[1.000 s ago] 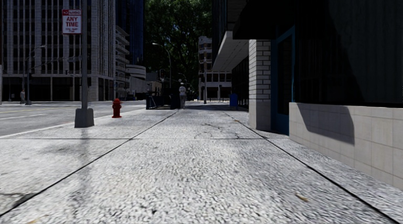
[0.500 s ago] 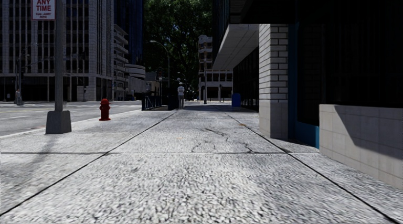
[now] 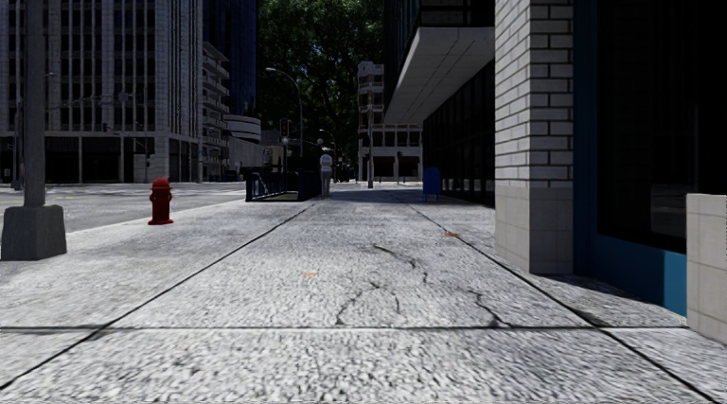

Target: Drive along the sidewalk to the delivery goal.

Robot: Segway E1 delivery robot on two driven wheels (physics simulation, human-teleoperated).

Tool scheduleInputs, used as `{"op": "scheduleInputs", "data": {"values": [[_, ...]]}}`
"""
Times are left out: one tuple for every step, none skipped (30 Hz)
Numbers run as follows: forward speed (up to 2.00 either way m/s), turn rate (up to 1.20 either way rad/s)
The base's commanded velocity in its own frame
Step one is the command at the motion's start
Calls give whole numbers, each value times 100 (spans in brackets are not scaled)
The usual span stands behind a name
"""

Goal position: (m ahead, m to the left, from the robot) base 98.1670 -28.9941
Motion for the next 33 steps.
{"op": "scheduleInputs", "data": {"values": [[200, 0], [200, 0], [200, 0], [200, 0], [200, 0], [200, 0], [200, 0], [200, 0], [200, 0], [200, 0], [200, 0], [200, 0], [200, 0], [200, 0], [200, 0], [200, 0], [200, 0], [200, 0], [200, 0], [200, 0], [200, 0], [200, 0], [200, 0], [200, 0], [200, 0], [200, 0], [200, 0], [200, 0], [200, 0], [200, 0], [200, 0], [200, 0], [200, 0]]}}
